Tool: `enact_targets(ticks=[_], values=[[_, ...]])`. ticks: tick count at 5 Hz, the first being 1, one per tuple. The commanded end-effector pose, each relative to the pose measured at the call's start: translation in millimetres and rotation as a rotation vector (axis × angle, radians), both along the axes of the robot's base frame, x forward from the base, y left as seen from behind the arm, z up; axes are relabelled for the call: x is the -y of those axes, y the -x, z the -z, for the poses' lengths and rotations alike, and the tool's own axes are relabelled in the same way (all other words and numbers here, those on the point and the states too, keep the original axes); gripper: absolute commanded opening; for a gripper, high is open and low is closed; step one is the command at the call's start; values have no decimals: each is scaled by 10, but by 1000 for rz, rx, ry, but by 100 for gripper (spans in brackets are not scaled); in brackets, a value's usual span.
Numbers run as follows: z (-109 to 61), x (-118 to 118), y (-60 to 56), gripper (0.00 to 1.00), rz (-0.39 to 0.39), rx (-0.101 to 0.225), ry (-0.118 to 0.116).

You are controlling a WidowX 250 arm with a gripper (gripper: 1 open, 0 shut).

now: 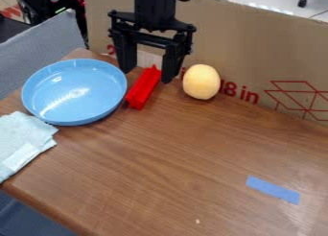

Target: Move the yellow ball to the left side of the table

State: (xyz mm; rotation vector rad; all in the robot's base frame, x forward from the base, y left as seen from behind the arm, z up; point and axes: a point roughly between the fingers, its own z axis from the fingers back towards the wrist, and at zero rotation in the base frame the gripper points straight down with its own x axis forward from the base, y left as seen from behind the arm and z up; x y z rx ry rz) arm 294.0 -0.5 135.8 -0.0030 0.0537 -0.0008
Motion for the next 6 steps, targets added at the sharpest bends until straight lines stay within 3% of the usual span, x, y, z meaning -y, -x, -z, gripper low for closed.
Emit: enact_targets(ticks=[1,2,4,5,6], values=[[144,30,3,100,2,-27,-4],[289,-24,5,100,-1,-42,3],[624,15,-551,100,19,-28,48],[614,104,-730,100,36,-8,61],[606,292,-697,100,63,2,64]])
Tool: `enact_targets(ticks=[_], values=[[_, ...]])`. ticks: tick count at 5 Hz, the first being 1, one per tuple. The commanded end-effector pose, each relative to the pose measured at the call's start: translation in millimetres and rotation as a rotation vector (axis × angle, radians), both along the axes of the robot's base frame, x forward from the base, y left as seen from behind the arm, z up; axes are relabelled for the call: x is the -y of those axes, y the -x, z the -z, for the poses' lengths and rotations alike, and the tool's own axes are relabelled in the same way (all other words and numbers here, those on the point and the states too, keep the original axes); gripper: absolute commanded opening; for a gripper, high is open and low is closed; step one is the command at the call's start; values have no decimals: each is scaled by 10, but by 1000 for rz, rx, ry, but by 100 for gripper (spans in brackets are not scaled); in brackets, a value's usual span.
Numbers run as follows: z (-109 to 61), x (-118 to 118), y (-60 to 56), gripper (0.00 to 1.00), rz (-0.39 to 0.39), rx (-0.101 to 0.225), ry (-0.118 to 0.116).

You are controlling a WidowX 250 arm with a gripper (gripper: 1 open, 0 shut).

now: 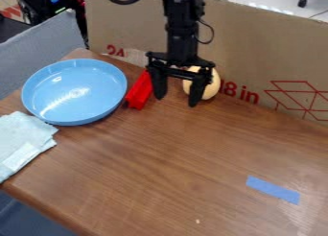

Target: Move the yellow ball to the left side of the table

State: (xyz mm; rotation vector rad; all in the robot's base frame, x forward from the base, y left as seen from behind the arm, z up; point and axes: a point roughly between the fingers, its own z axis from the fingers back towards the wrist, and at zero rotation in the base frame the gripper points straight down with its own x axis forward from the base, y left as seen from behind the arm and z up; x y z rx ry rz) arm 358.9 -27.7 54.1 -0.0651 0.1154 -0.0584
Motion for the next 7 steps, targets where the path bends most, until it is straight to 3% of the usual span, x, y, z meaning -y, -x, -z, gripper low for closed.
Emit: enact_targets(ticks=[1,2,3,4,5,6,7], values=[[-106,163,-62,100,35,109,48],[-296,32,-283,100,112,194,0],[-517,2,-483,100,183,281,-25],[-305,-53,-664,100,185,312,-49],[-187,-10,-725,100,196,334,-49],[-140,48,-744,100,200,349,-22],[24,-33,-787,100,191,359,-16]])
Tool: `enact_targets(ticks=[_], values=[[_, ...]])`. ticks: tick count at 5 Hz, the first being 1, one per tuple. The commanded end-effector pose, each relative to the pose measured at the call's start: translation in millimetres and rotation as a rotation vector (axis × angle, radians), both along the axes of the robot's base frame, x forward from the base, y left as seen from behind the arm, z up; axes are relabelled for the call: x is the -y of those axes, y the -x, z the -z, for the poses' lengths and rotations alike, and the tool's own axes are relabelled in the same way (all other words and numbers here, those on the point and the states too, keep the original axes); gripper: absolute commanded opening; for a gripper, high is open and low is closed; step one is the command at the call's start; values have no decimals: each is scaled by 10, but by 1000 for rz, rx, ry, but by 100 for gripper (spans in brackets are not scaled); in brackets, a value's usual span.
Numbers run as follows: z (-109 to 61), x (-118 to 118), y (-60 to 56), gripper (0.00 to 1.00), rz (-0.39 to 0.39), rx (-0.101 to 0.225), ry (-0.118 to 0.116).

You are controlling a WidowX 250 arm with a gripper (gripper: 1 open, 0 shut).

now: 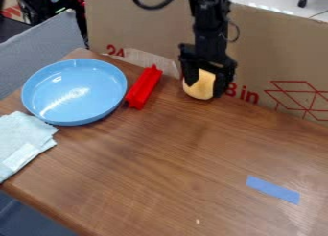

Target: Move the yellow ball to the left side of the table

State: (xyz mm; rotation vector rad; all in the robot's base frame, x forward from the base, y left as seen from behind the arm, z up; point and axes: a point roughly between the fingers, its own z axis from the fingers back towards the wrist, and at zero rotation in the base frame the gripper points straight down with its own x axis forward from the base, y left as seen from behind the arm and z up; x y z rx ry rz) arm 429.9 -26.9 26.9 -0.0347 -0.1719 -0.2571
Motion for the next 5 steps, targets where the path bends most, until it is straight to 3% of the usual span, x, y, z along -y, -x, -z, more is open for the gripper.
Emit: enact_targets(ticks=[1,2,3,4,5], values=[[-204,-4,86,100,13,85,-19],[-16,-113,51,100,-14,105,29],[-95,-97,56,100,-4,125,34],[-113,-129,-136,100,3,121,38],[-191,-194,-298,100,-26,136,70]])
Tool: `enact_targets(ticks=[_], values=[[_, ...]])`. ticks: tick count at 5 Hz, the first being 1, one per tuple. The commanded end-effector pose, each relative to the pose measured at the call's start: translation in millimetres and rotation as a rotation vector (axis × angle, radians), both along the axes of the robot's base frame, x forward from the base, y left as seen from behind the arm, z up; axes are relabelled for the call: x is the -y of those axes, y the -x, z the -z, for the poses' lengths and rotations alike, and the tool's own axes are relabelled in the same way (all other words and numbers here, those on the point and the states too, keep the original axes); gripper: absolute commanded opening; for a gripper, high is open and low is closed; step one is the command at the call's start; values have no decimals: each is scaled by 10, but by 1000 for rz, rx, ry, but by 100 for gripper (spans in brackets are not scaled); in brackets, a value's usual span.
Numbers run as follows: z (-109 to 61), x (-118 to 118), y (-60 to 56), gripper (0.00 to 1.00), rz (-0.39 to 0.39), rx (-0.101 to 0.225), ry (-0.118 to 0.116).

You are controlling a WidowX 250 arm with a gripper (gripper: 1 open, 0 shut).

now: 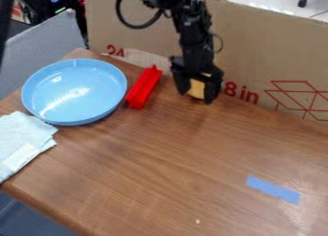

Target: Move the yellow ball to the left side of the table

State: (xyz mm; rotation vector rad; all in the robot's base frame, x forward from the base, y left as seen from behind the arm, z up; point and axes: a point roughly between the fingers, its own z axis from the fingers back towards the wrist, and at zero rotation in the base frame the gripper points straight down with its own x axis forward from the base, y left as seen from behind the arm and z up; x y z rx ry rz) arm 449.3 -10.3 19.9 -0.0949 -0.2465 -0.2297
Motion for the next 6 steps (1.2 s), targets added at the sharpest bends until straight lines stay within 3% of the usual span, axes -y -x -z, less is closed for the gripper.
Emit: enact_targets(ticks=[1,3,4,5,6], values=[[-360,49,-81,100,-1,86,4],[-186,60,-80,100,3,68,26],[-186,28,-235,100,2,71,16],[-287,-143,-148,100,-5,68,24],[-217,-178,-183,100,0,60,27]])
